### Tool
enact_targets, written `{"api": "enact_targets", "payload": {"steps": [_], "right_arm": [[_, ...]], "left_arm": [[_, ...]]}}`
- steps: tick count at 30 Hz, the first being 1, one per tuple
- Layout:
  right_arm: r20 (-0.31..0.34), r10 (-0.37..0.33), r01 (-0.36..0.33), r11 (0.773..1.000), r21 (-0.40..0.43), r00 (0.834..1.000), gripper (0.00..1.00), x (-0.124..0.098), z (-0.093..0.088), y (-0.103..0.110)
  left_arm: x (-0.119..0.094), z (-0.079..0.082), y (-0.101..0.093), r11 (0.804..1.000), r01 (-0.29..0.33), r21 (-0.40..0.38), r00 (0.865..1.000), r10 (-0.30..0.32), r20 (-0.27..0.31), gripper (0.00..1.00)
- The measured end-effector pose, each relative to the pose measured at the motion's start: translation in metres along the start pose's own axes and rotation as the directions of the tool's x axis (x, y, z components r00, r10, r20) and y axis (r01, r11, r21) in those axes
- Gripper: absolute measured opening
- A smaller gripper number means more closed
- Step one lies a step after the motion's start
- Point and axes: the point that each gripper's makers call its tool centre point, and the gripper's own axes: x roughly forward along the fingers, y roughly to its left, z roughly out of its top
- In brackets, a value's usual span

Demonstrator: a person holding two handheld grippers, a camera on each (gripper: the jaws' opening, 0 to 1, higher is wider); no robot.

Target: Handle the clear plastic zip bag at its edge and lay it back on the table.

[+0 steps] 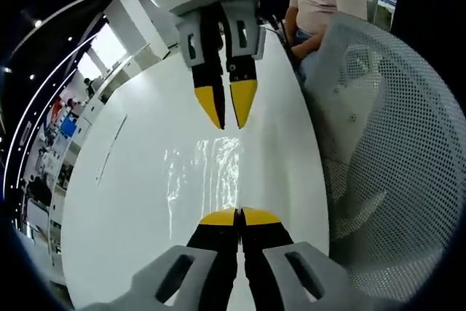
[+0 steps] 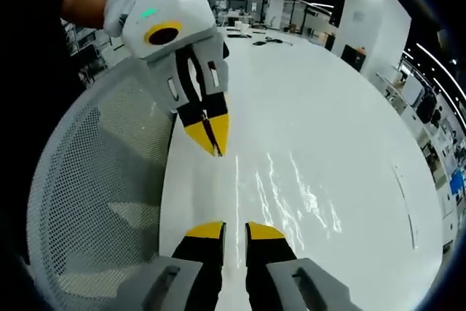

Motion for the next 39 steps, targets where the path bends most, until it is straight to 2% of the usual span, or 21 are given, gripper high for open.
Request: {"api": "enact_targets", "payload": {"steps": [10,15,17,19,22,25,27,31,39], "right_arm": [[-0.007,0.019,-0.019,1.000,0.016,1.000,0.06,0.011,0.001,0.000],[-0.002,0.038,-0.038,0.997,0.060,0.999,0.06,0.017,0.002,0.005],[0.000,0.055,-0.054,0.995,0.081,0.999,0.01,0.020,0.000,0.008],[0.001,0.055,-0.055,0.995,0.079,0.998,0.00,0.022,-0.001,0.010],[0.004,0.066,-0.066,0.991,0.120,0.998,0.00,0.024,-0.003,0.013],[-0.005,0.071,-0.069,0.985,0.160,0.997,0.00,0.024,-0.003,0.014],[-0.016,0.063,-0.060,0.986,0.154,0.998,0.00,0.024,-0.004,0.013],[-0.027,0.052,-0.047,0.985,0.165,0.998,0.00,0.023,0.000,0.010],[-0.045,0.040,-0.032,0.986,0.163,0.998,0.00,0.023,0.003,0.004]], "left_arm": [[0.001,0.004,0.002,1.000,-0.004,0.002,1.000,0.004,0.013,0.00],[0.001,0.008,0.003,1.000,-0.008,0.003,0.999,0.008,0.039,0.00],[0.002,0.011,0.003,1.000,-0.006,0.010,0.998,0.006,0.064,0.00],[0.002,0.010,0.003,1.000,-0.009,0.010,0.998,0.009,0.062,0.00],[0.002,0.010,0.002,1.000,-0.007,0.012,0.998,0.006,0.068,0.00],[0.002,0.010,-0.001,1.000,0.004,-0.022,0.998,-0.002,0.062,0.00],[0.002,0.012,-0.001,1.000,0.006,-0.026,0.998,-0.004,0.067,0.00],[0.000,0.019,0.002,1.000,-0.018,-0.008,0.997,0.018,0.077,0.10],[-0.006,0.031,0.005,0.998,-0.020,0.051,0.994,0.014,0.110,0.09]]}}
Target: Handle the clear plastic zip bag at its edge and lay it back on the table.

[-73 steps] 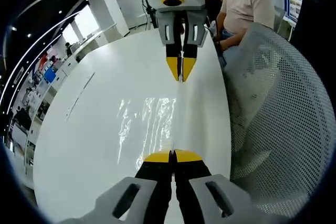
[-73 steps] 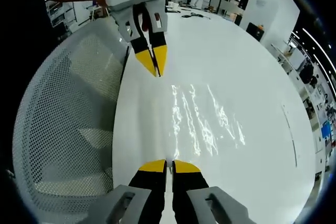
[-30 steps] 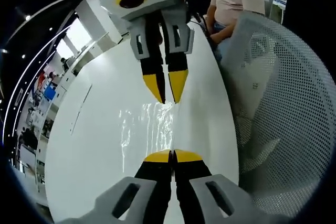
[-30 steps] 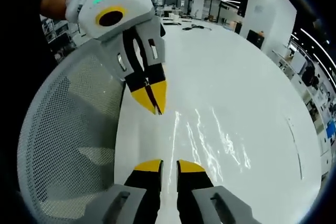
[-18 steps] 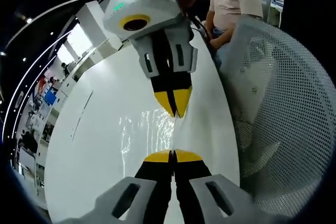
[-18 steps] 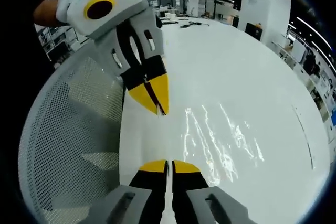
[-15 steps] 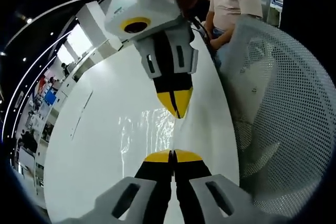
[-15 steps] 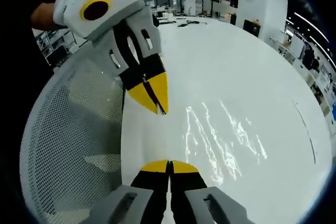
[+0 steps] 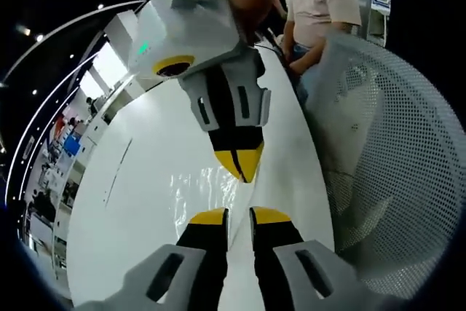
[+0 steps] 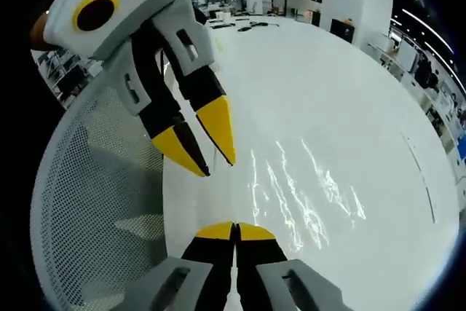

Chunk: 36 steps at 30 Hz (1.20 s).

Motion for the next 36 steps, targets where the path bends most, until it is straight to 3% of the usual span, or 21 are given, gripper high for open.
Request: {"api": "enact_targets", "payload": {"steps": [6,11,22,28,36], "right_arm": [[-0.001,-0.006,0.006,1.000,-0.028,1.000,0.00,-0.003,0.008,-0.001],[0.021,-0.018,0.019,0.998,-0.055,1.000,0.00,-0.009,0.020,-0.005],[0.102,-0.092,0.101,0.991,-0.087,0.990,0.00,-0.029,0.046,-0.016],[0.171,-0.180,0.201,0.974,-0.109,0.969,0.00,-0.048,0.065,-0.035],[0.265,-0.283,0.322,0.940,-0.115,0.922,0.00,-0.075,0.089,-0.059]], "left_arm": [[0.003,0.002,-0.003,0.998,0.022,0.060,1.000,-0.022,0.001,0.02],[0.007,-0.001,-0.004,0.996,0.037,0.080,0.999,-0.034,-0.031,0.03],[0.007,-0.005,0.002,0.997,0.010,0.077,0.998,-0.005,-0.069,0.00],[0.007,-0.002,0.010,0.996,-0.015,0.085,0.997,0.021,-0.076,0.02],[0.003,0.006,0.023,0.995,-0.057,0.077,0.996,0.061,-0.059,0.02]]}}
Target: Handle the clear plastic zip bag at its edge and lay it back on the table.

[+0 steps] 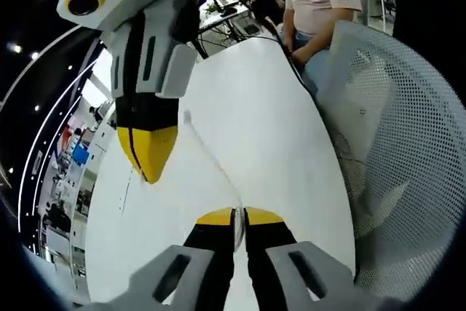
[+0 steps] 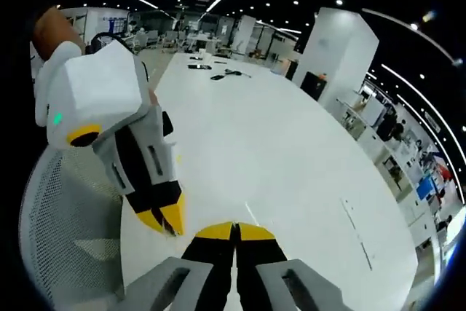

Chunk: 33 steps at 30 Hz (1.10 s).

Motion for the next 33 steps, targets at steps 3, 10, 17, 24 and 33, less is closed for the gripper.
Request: {"api": "enact_targets", "payload": {"steps": [3,10,17,24,33], "right_arm": [[0.022,-0.045,0.046,0.999,-0.028,0.999,0.00,-0.003,0.006,-0.011],[0.061,-0.129,0.130,0.992,-0.005,0.990,0.00,-0.009,0.020,-0.030],[0.079,-0.194,0.195,0.981,-0.007,0.978,0.00,-0.018,0.032,-0.044],[0.108,-0.223,0.226,0.974,-0.018,0.969,0.00,-0.021,0.038,-0.049],[0.076,-0.187,0.193,0.978,-0.085,0.979,0.00,-0.010,0.019,-0.033]], "left_arm": [[-0.003,0.002,0.006,1.000,-0.016,0.009,1.000,0.016,-0.006,0.01],[-0.010,0.002,0.023,0.998,-0.063,-0.013,0.998,0.062,-0.027,0.01],[-0.016,0.011,0.032,0.997,-0.076,-0.010,0.997,0.076,-0.021,0.00],[-0.020,0.009,0.046,0.990,-0.135,-0.043,0.990,0.133,-0.047,0.00],[-0.013,-0.001,0.043,0.967,-0.146,-0.209,0.989,0.140,-0.043,0.00]]}}
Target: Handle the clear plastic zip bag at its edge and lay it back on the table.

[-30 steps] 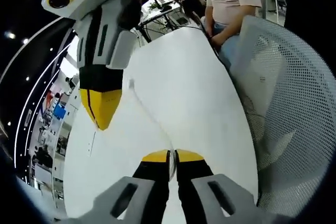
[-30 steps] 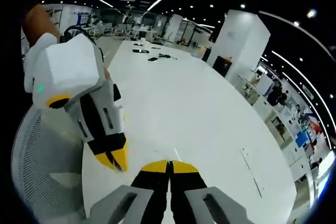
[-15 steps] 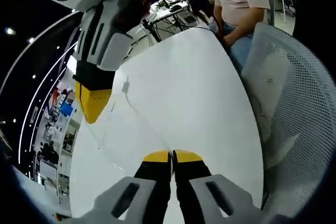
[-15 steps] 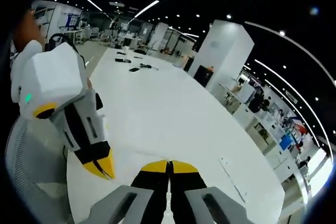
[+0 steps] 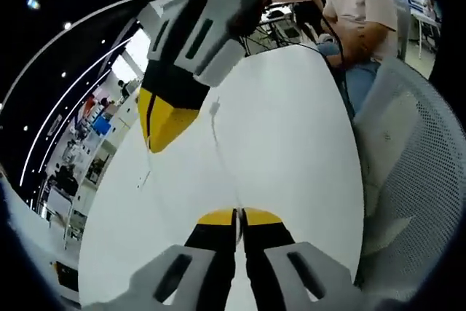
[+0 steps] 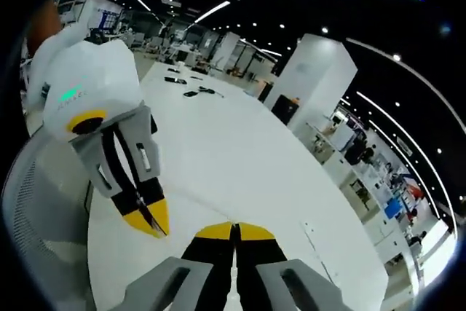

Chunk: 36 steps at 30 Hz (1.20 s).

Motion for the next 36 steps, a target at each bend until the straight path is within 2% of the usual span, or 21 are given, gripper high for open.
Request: {"api": "enact_targets", "payload": {"steps": [3,5,7,12,16,23,28,36], "right_arm": [[-0.016,0.009,-0.010,0.998,-0.056,1.000,0.00,0.007,-0.008,0.004],[-0.037,0.012,-0.017,0.989,-0.149,0.999,0.00,0.012,-0.014,0.007],[-0.044,0.025,-0.030,0.991,-0.129,0.999,0.00,0.017,-0.019,0.014],[-0.075,0.034,-0.045,0.989,-0.140,0.997,0.00,0.025,-0.032,0.021],[-0.117,0.045,-0.061,0.989,-0.135,0.992,0.00,0.031,-0.050,0.026],[-0.157,0.058,-0.074,0.993,-0.096,0.986,0.00,0.044,-0.073,0.030],[-0.189,0.037,-0.064,0.988,-0.139,0.981,0.00,0.051,-0.083,0.028],[-0.224,0.059,-0.101,0.978,-0.181,0.973,0.00,0.060,-0.096,0.029]], "left_arm": [[0.006,-0.002,-0.004,0.998,0.014,-0.058,1.000,-0.014,-0.001,0.01],[0.008,0.000,-0.007,0.993,0.026,-0.118,0.999,-0.023,0.024,0.01],[0.010,-0.005,-0.009,0.993,0.027,-0.115,1.000,-0.027,0.001,0.01],[0.013,-0.009,-0.010,0.992,0.029,-0.121,1.000,-0.029,-0.001,0.03],[0.008,-0.001,-0.010,0.997,0.023,-0.080,0.998,-0.019,0.052,0.04],[-0.006,-0.009,-0.001,0.996,-0.002,-0.090,0.998,0.008,0.066,0.03],[-0.021,-0.014,-0.006,0.997,0.009,-0.079,0.995,-0.001,0.098,0.03],[-0.034,-0.048,-0.020,0.995,0.016,-0.095,0.998,-0.011,0.057,0.02]]}}
